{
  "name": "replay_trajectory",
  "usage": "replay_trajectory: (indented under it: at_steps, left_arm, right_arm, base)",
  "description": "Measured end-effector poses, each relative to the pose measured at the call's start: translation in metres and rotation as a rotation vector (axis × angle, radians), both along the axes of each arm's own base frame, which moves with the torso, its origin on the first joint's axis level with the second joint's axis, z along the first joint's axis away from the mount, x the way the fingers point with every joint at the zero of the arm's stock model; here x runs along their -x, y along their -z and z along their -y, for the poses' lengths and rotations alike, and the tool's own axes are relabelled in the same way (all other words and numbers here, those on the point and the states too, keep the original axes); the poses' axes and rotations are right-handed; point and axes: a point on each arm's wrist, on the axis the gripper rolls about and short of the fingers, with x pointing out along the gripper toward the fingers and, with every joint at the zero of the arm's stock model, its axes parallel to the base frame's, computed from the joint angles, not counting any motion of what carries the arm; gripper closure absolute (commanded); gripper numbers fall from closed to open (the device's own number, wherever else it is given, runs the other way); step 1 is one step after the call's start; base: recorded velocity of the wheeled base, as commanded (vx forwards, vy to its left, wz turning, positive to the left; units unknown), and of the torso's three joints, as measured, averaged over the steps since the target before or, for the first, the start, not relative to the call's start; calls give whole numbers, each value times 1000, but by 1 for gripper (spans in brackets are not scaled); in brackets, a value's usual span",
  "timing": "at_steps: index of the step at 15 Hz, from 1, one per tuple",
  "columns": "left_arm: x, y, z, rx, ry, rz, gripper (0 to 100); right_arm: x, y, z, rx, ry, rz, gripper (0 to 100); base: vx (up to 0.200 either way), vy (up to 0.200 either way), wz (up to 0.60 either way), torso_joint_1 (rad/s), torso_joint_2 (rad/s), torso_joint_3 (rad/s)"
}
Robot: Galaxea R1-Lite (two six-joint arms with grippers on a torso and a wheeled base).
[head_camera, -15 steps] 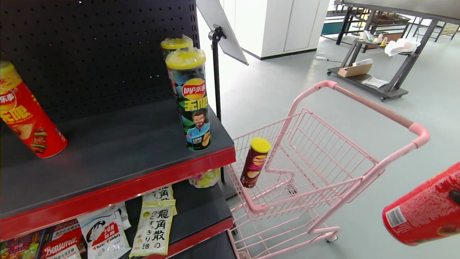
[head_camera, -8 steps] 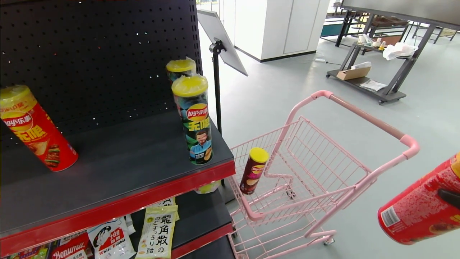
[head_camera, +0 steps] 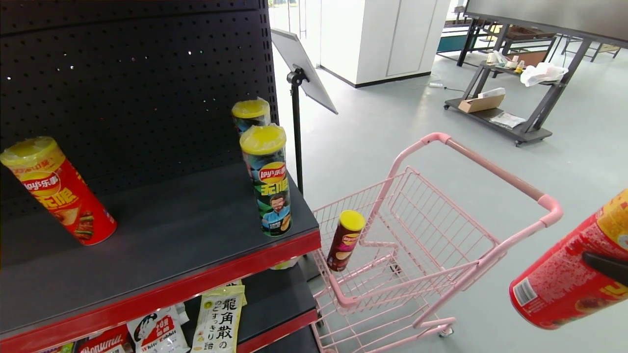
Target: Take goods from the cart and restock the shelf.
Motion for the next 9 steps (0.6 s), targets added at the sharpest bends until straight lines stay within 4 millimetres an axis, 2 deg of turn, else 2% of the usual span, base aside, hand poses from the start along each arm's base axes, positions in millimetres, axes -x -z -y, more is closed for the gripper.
replay_trajectory:
  at_steps: [4,7,9]
  left_arm:
    - [0,0,0,0,0,-1,0]
    - [0,0,0,0,-1,0,0]
    - [0,0,0,0,0,0,0]
  right_arm:
    - [-4,1,-1,7,-5,-13,100]
    - [-4,2,-1,9,-5,-21,100]
    - [-4,3,-1,10,-3,-21,100]
  base:
    - [-200,0,0,19,-7,-10]
    - [0,0,0,0,0,0]
    - [0,0,600,0,-3,0]
